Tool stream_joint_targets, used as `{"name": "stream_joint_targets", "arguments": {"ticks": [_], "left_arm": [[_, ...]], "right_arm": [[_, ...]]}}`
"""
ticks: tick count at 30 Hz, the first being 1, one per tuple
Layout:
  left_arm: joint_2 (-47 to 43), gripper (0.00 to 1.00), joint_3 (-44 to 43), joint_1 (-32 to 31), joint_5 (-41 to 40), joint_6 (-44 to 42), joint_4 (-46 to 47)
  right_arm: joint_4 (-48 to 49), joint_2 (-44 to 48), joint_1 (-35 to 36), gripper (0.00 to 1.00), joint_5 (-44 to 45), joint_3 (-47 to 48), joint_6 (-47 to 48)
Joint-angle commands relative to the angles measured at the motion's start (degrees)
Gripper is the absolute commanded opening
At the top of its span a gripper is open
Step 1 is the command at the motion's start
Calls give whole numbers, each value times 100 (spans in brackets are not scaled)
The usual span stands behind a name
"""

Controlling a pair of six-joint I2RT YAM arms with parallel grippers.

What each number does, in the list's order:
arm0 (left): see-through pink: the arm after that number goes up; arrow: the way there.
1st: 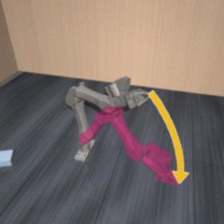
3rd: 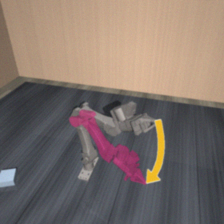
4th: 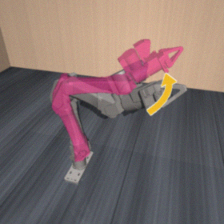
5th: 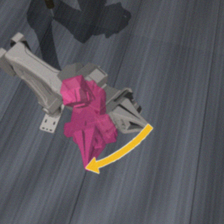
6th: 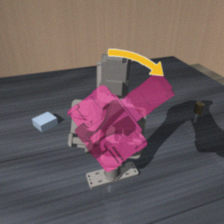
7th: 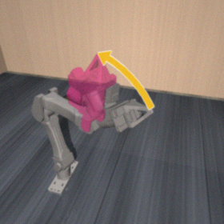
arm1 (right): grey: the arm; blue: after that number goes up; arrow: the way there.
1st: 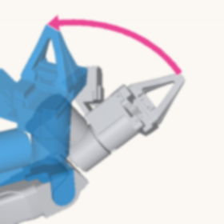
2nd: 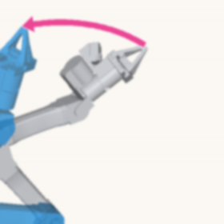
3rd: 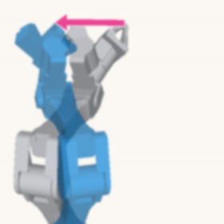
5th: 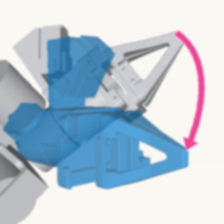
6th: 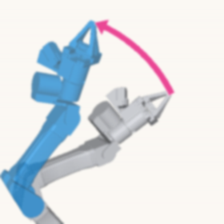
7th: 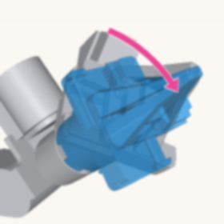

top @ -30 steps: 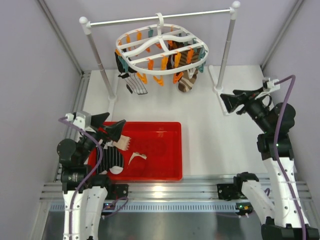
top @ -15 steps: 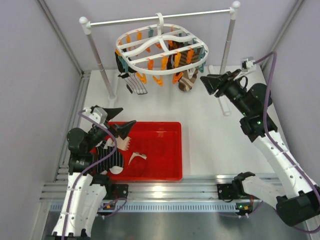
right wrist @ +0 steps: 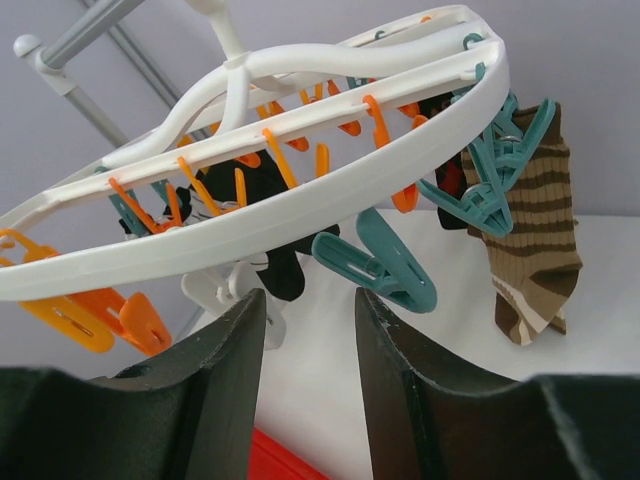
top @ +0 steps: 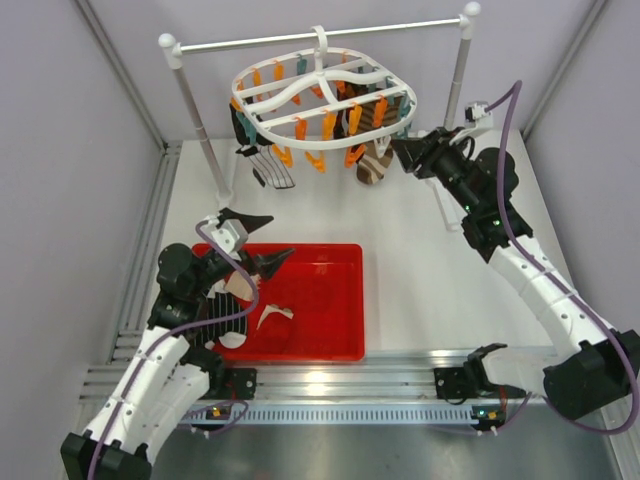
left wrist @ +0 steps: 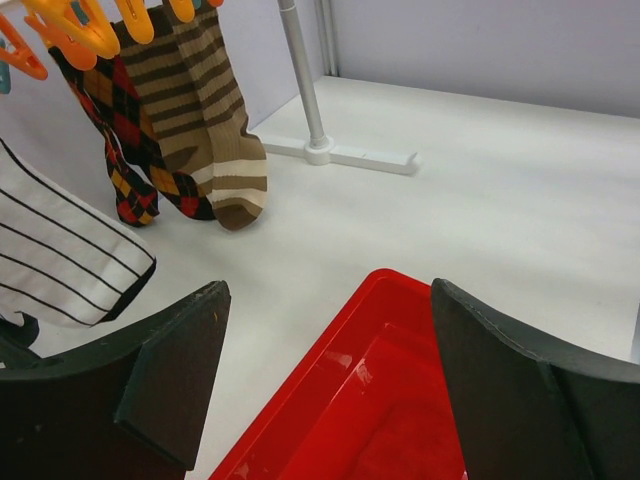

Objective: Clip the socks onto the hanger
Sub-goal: Open the clamp at the hanger.

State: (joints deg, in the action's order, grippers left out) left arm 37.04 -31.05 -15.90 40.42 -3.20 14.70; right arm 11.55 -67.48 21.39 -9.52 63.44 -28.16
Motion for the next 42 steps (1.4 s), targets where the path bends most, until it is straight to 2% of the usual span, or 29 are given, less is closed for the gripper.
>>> {"name": "stream_joint_targets", "arguments": {"ticks": [1,30,42], "left_arm": [[75,86,-156,-97,-131,-198,472],[621,86,-341,-713,-553,-612,648],[822,86,-472,-871,-808,-541,727]], "right_arm": [[445,68,137,41,-24,318,-49],[234,464,225,49,-68,107,-14],[163,131,454,48,477,221,92]]}}
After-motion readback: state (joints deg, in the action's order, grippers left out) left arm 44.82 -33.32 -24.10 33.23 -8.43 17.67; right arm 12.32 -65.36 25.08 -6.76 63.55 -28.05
